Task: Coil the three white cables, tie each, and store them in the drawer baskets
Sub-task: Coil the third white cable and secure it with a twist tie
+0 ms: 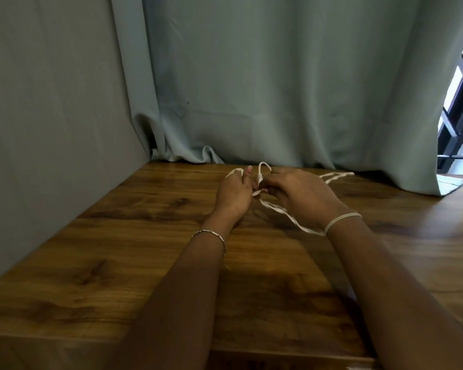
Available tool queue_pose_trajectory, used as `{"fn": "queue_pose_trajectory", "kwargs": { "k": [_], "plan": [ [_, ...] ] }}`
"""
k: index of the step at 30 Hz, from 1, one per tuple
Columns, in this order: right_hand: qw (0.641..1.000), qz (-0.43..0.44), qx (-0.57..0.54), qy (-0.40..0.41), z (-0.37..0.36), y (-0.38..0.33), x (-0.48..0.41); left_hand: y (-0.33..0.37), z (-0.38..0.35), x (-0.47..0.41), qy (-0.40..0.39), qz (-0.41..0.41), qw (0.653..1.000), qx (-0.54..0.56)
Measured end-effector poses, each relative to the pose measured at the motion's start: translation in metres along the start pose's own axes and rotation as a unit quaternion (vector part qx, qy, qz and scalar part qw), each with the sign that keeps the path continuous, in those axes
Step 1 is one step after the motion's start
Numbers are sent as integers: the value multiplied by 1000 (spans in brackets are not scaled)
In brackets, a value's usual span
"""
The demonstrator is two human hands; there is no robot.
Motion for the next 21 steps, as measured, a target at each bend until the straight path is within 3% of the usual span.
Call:
{"fn": "queue_pose_trajectory", "kwargs": {
  "k": [5,8,13,18,21],
  "plan": [
    [994,-2,68,81,16,1,0,6,-9,5,-53,-3,999,-4],
    [986,-7,99,137,18,6,-1,9,-17,13,-103,49,990,77],
    [988,-16,77,131,8,14,-3,6,-29,26,-223,155,926,262],
    [994,-30,2,108,3,25,1,11,-35,35,-312,176,871,337],
    [993,-30,-34,109,0,22,1,16,-39,37,-322,179,837,403]
  ]
}}
Point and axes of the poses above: each hand's wrist, its own x-axis away from the middle knuckle, its own z-axis out of the back of the hand, y = z × x, the point moved 7 cm from there along -x, towards the middle knuckle, and after that the axes turned 10 degrees about -z, right-handed, at the moved point
